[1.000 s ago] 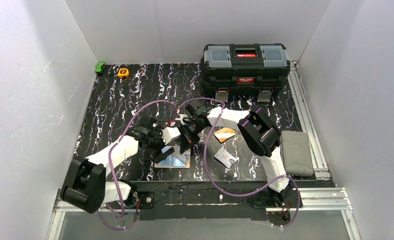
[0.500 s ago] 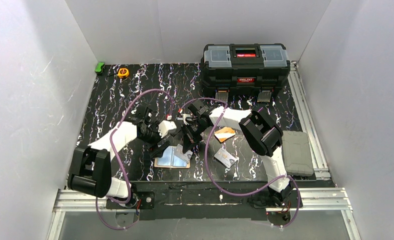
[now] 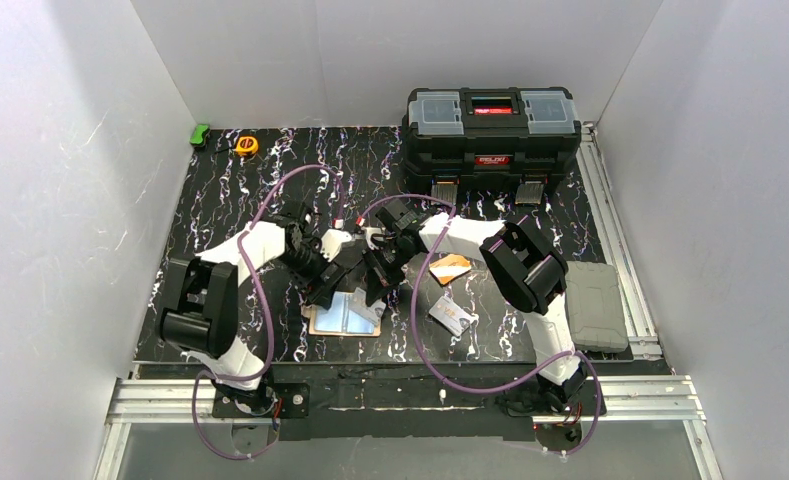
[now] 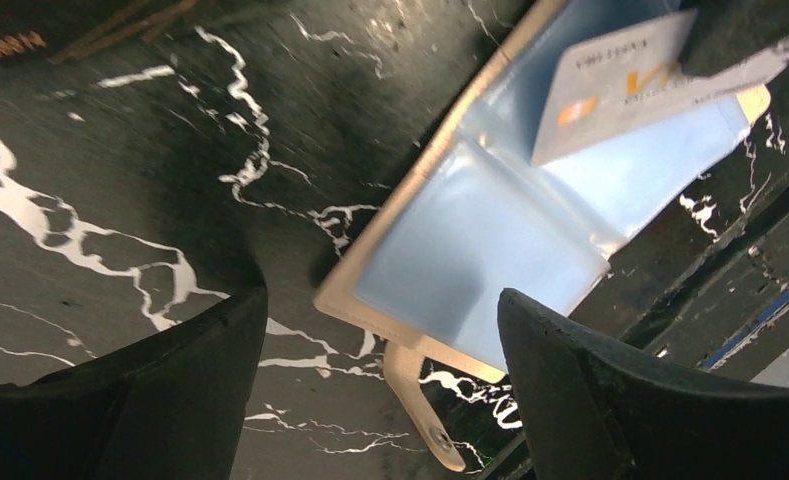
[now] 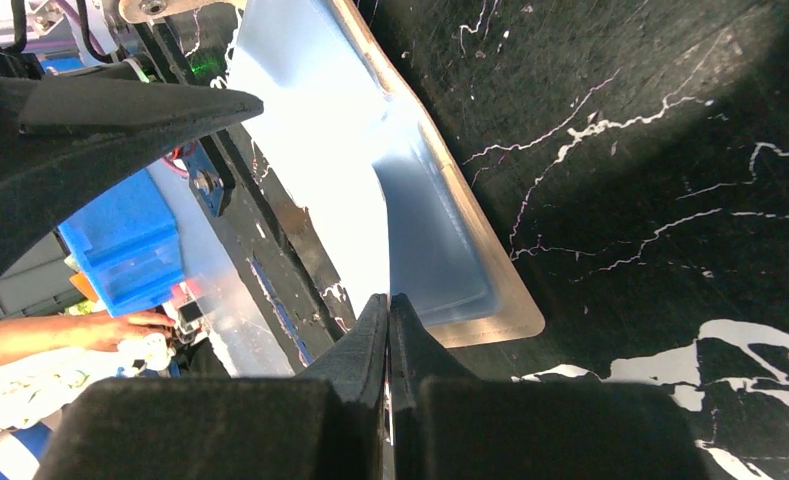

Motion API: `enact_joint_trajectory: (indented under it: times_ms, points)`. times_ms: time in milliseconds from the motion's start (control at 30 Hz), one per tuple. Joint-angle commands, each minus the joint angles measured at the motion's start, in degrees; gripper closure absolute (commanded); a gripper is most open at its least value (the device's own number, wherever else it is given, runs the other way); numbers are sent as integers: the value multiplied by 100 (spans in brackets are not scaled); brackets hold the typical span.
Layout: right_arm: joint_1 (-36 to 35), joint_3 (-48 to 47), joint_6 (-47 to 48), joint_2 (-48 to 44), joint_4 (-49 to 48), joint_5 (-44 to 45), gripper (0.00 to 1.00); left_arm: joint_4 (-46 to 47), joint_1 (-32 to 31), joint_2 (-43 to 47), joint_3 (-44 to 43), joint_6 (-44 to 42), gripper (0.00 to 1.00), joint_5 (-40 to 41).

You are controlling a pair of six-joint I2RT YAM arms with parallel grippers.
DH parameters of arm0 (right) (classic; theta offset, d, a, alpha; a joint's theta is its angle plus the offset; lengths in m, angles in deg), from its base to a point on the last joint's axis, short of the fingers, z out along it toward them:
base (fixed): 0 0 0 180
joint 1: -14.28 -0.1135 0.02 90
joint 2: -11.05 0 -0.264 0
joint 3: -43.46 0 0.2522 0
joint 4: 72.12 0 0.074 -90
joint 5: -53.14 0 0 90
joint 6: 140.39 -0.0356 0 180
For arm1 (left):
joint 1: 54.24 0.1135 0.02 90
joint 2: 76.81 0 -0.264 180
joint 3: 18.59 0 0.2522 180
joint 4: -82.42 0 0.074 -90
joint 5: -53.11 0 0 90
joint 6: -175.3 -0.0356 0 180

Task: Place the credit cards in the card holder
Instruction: Turn over the credit card at the center of the board.

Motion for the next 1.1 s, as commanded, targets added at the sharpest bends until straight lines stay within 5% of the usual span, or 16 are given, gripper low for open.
enact_joint_trajectory:
  times_ms: [0, 1067]
  points:
    - [-32, 81, 126, -197, 60, 178, 99, -212, 62, -308, -402, 154, 15, -116]
    - [-2, 254, 207, -129, -128, 420, 99, -2426, 594, -1806, -1776, 78, 26, -1897]
